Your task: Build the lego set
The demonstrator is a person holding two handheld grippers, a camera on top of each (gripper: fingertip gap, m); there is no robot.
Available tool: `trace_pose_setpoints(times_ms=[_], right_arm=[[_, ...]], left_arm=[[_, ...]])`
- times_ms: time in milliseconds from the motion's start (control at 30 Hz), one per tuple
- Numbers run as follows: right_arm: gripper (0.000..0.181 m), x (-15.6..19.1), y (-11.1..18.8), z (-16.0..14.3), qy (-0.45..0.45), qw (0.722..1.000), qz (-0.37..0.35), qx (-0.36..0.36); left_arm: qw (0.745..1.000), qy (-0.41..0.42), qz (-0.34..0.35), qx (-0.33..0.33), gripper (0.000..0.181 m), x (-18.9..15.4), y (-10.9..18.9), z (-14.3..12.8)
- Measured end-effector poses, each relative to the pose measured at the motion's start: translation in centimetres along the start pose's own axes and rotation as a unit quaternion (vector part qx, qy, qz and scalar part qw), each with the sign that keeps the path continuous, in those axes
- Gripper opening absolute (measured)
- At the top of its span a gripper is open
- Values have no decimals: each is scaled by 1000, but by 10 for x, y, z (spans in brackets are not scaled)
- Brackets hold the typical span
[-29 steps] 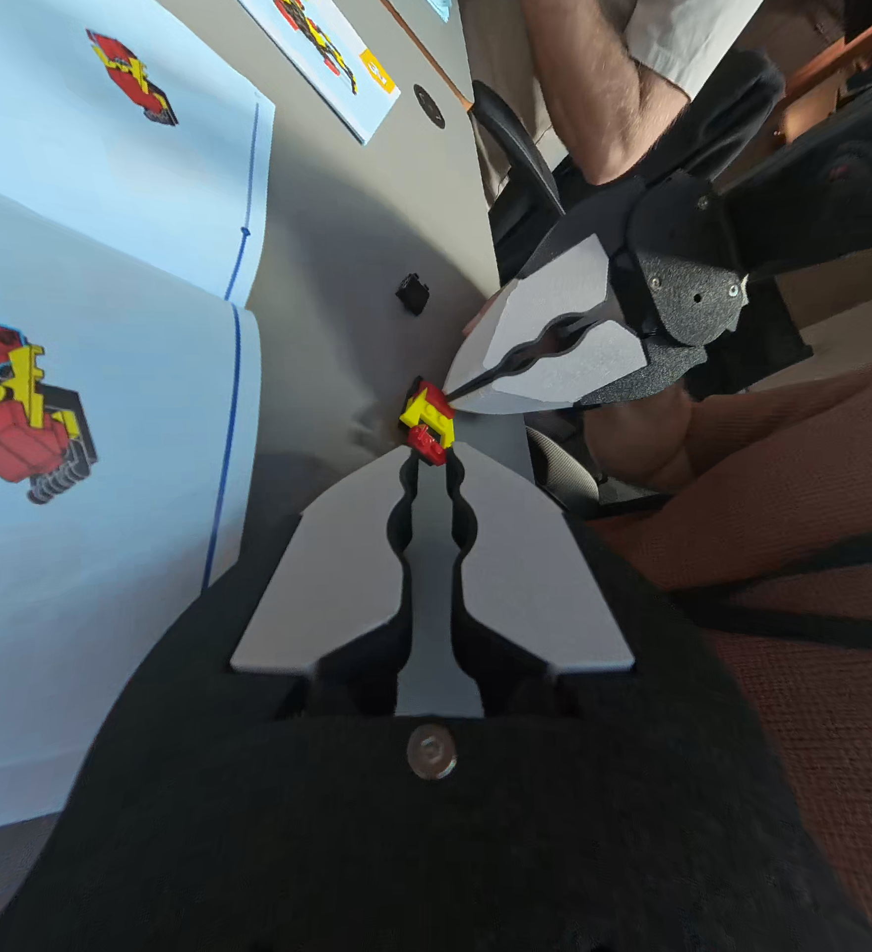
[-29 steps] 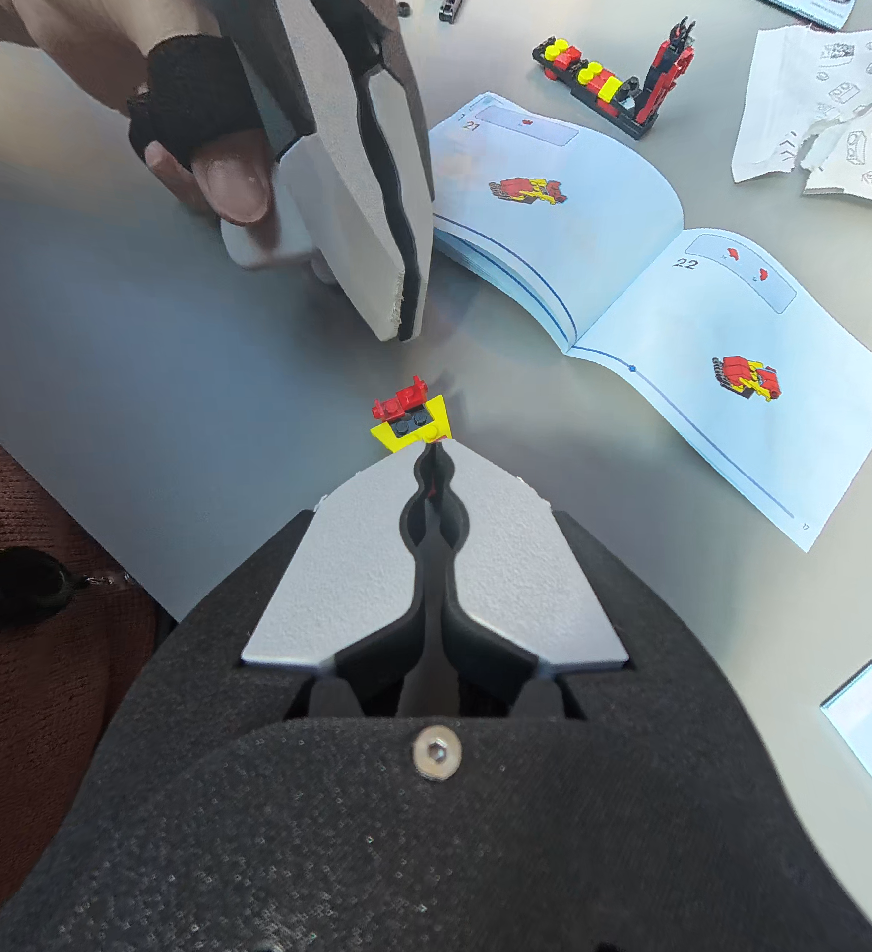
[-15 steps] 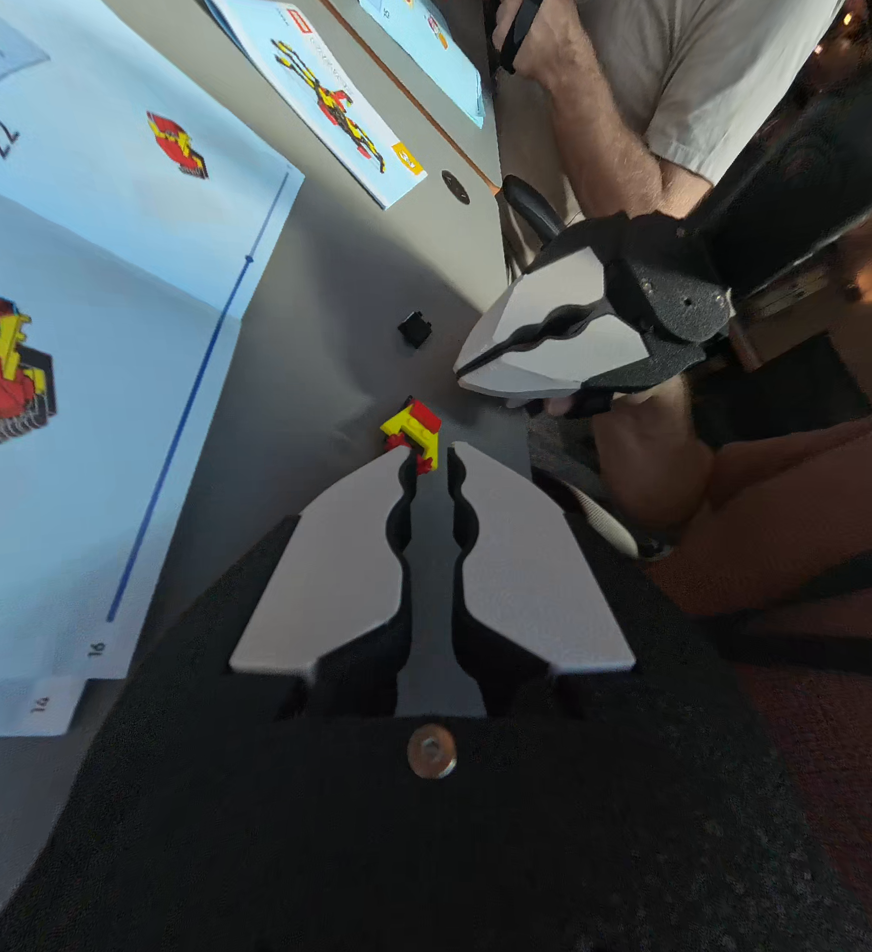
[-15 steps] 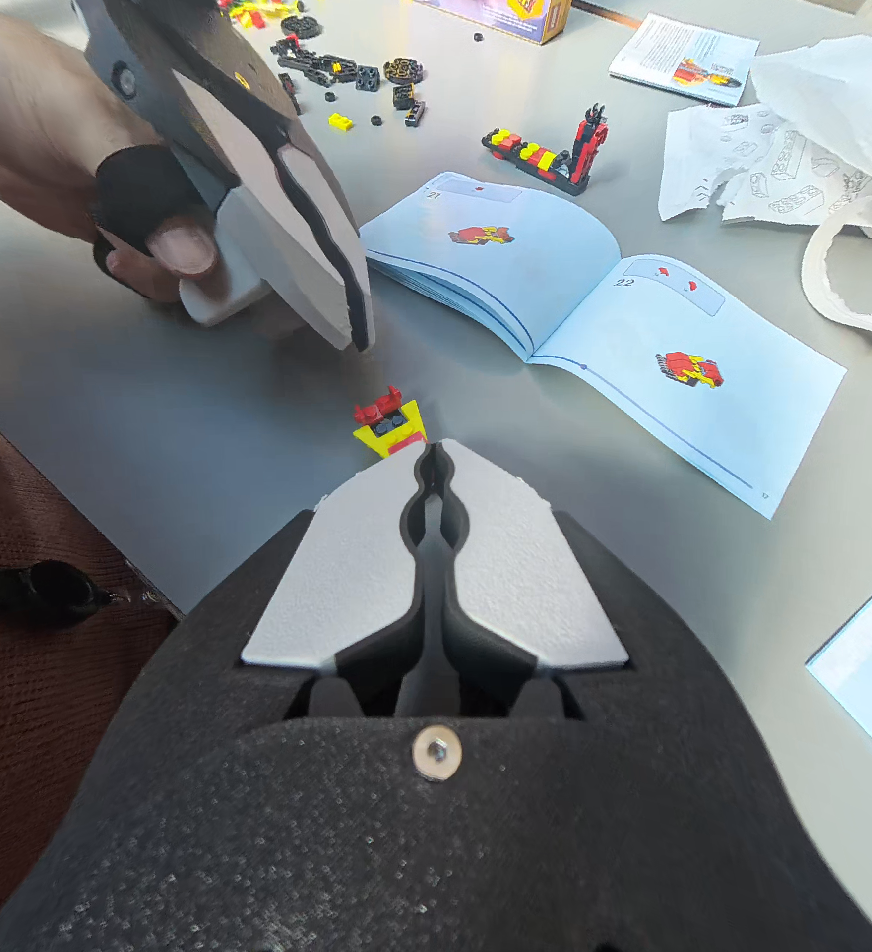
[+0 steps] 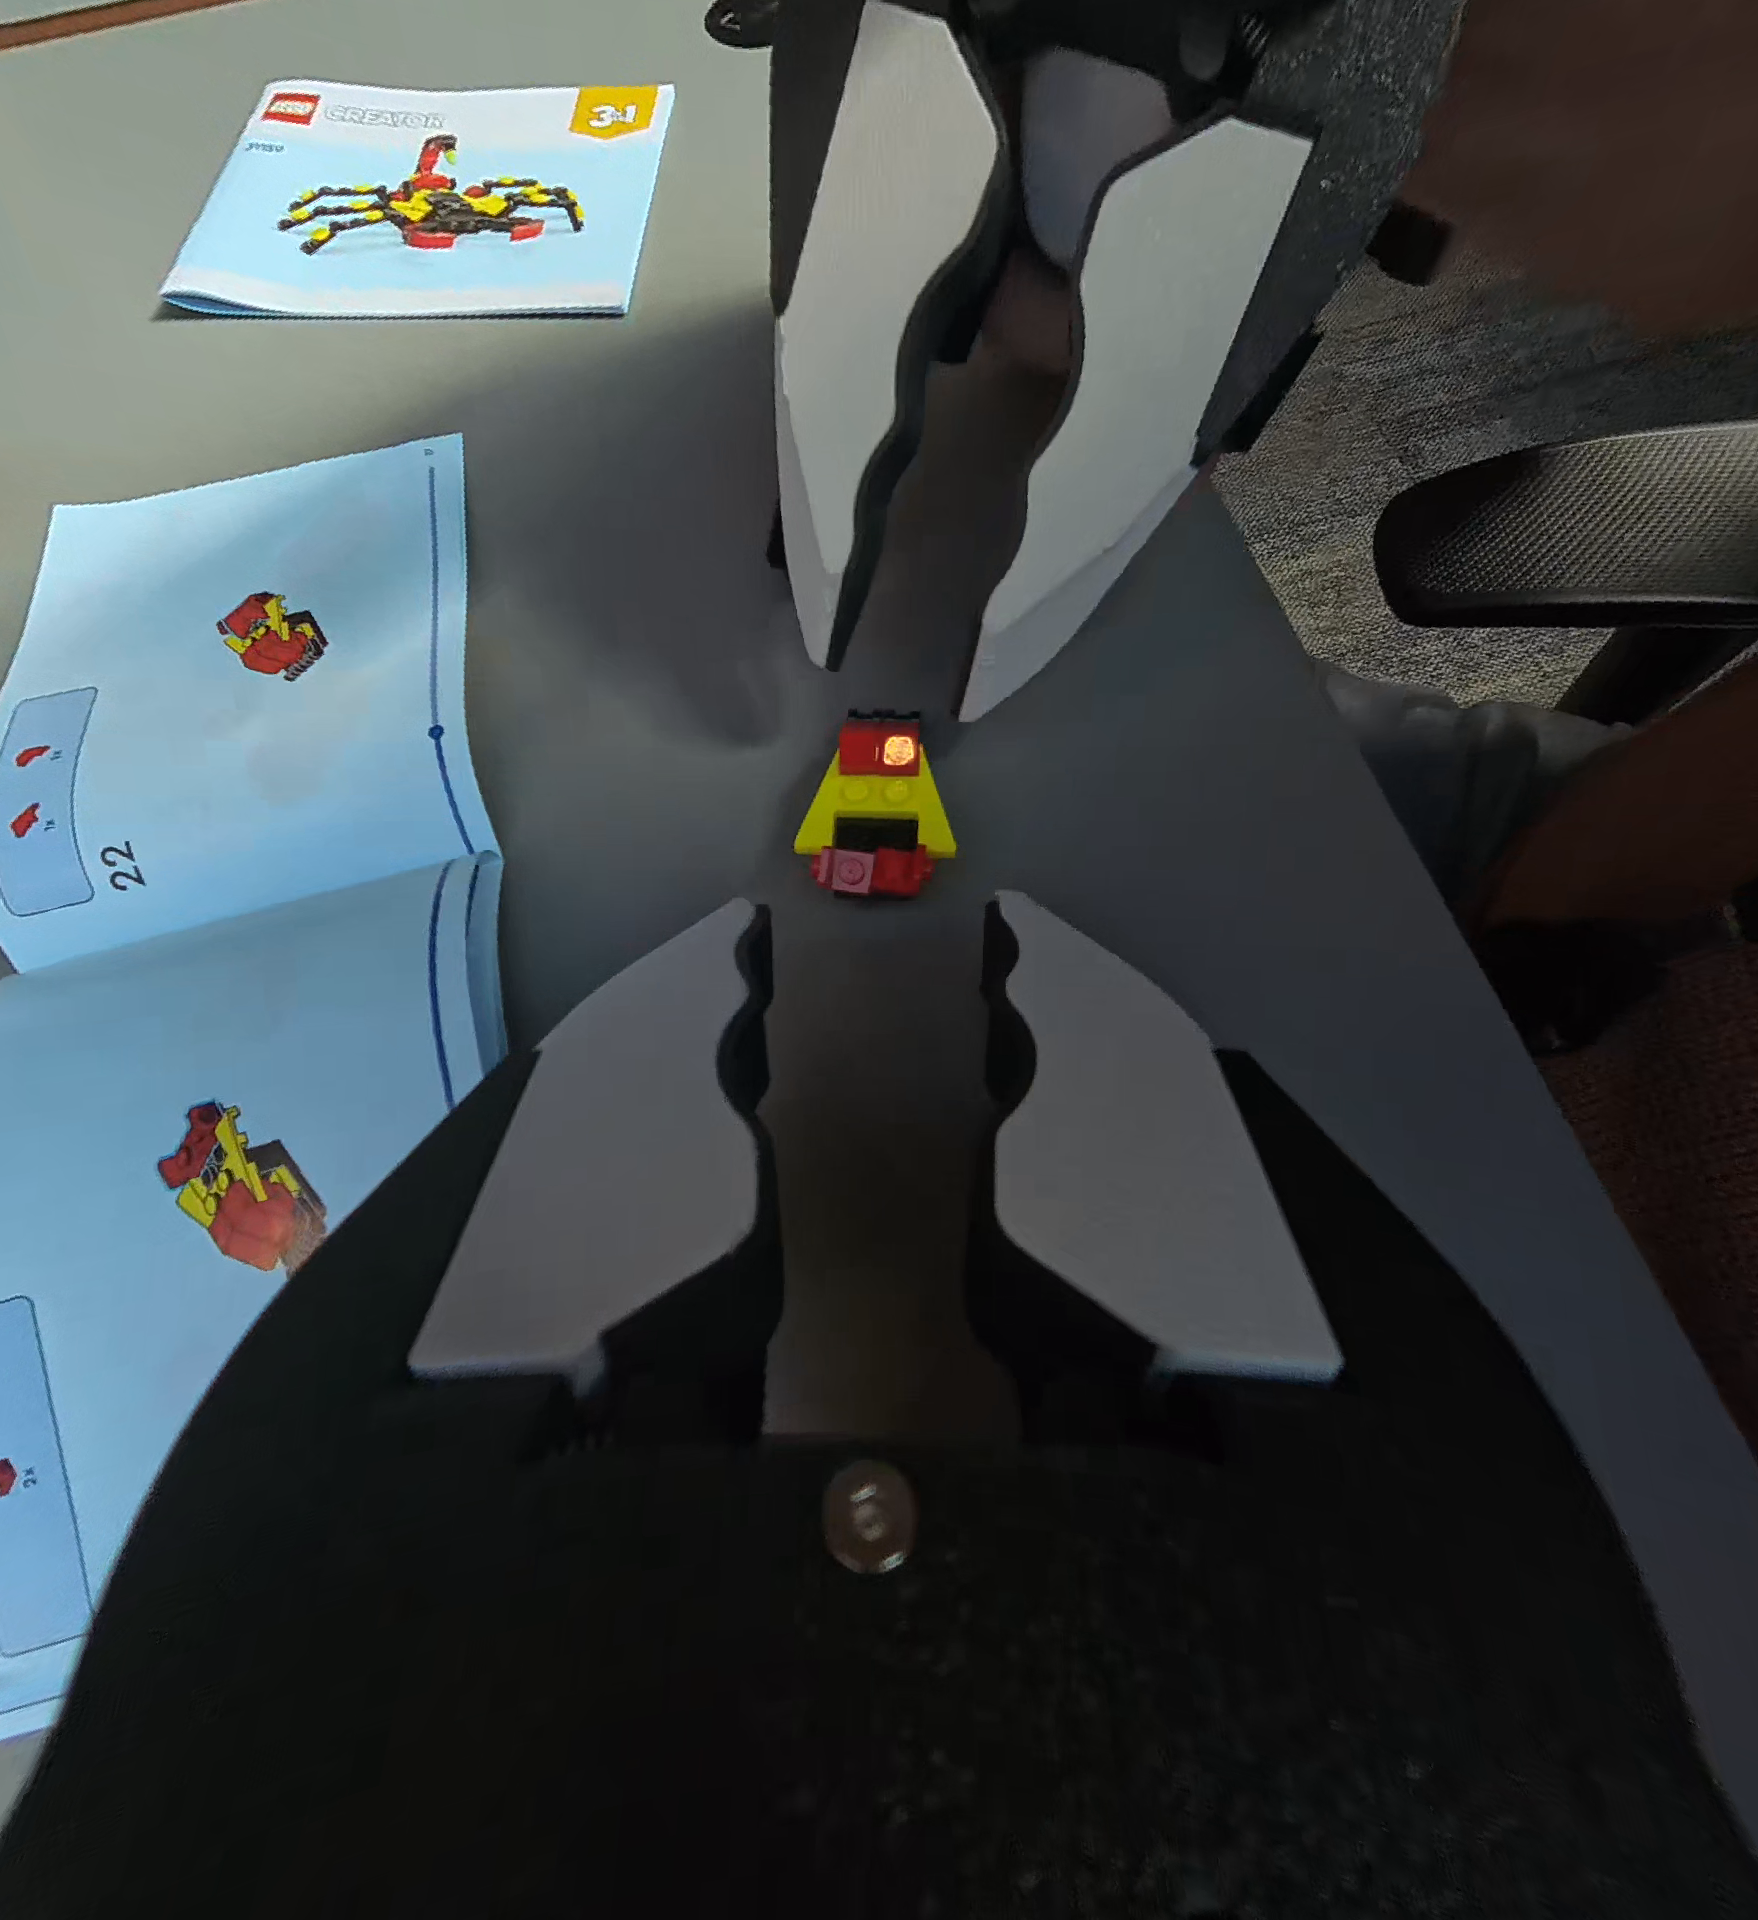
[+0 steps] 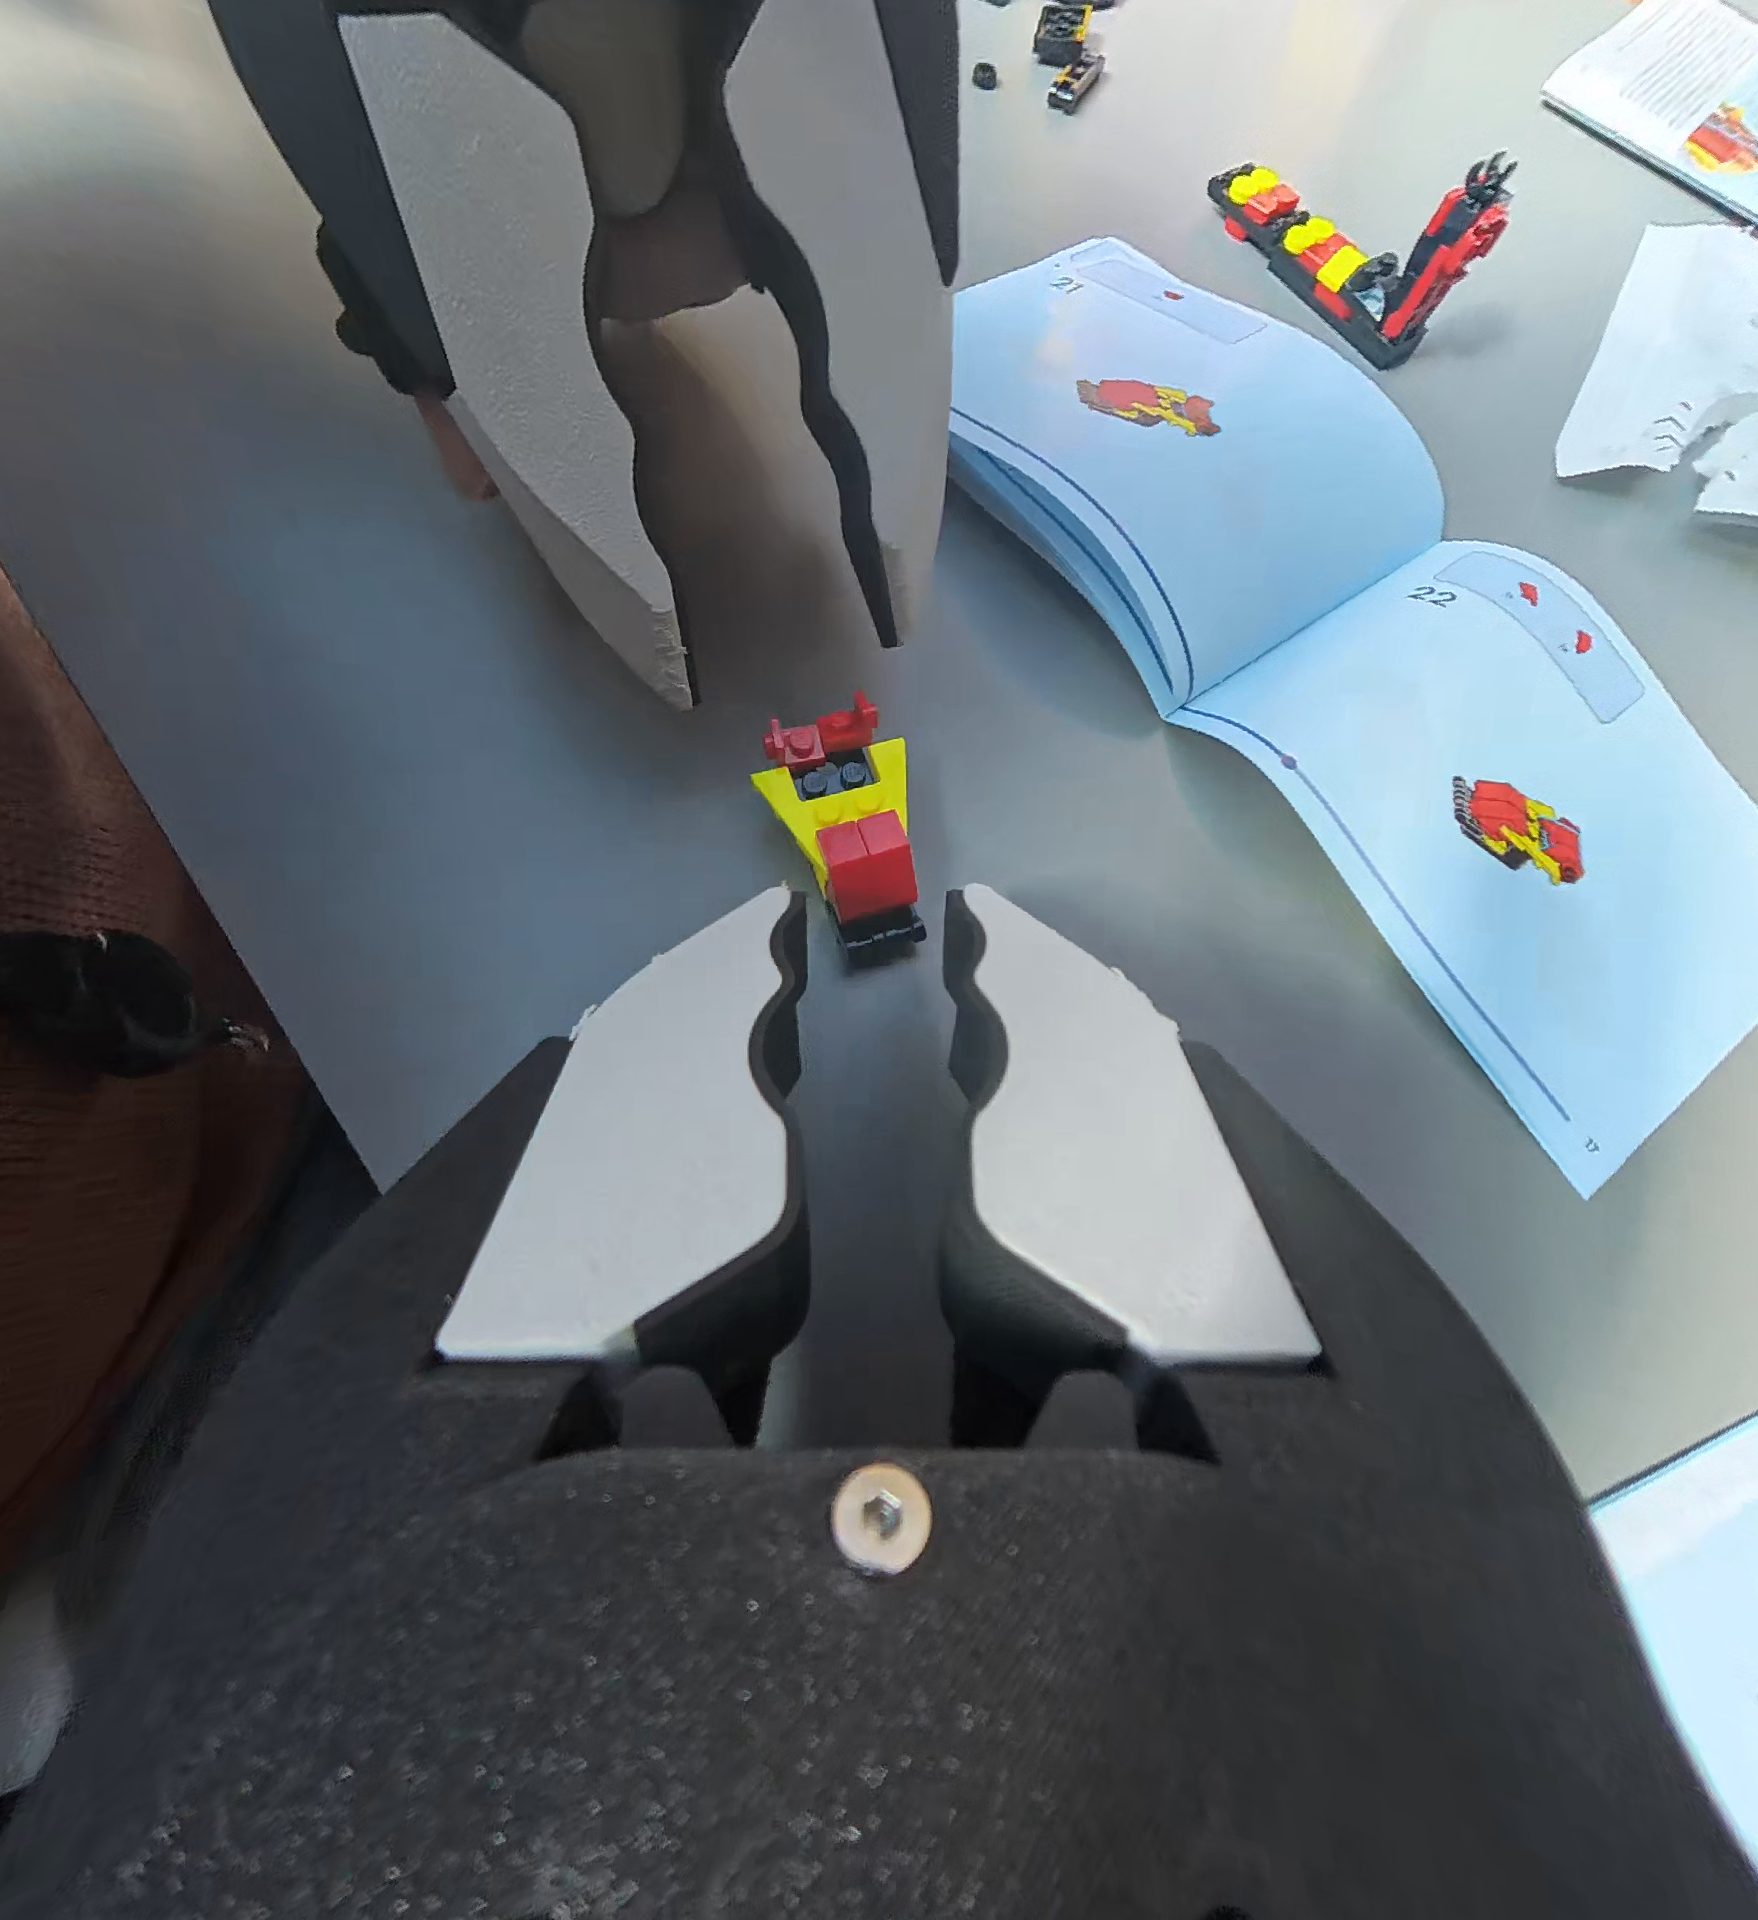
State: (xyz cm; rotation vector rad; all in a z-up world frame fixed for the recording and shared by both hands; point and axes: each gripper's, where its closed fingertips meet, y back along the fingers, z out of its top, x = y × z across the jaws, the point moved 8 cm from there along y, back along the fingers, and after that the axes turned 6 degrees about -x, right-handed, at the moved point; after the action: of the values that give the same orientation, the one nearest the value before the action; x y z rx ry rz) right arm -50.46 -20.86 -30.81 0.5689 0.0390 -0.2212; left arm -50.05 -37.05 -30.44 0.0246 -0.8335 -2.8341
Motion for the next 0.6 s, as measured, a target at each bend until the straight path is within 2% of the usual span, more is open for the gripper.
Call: trace_pose_setpoints(times_ms=[33,433,600], right_arm=[[24,-1,-2,0,14,1000,6,9],[26,-9,-20,1,50,995,76,49],[17,-10,-22,2,49,994,88,50]], left_arm=[[1000,5,-3,-5,38,1,0,0],[1000,20,-16,-16,38,4,7,-3],[999,37,-21,-25,38,4,10,-4]])
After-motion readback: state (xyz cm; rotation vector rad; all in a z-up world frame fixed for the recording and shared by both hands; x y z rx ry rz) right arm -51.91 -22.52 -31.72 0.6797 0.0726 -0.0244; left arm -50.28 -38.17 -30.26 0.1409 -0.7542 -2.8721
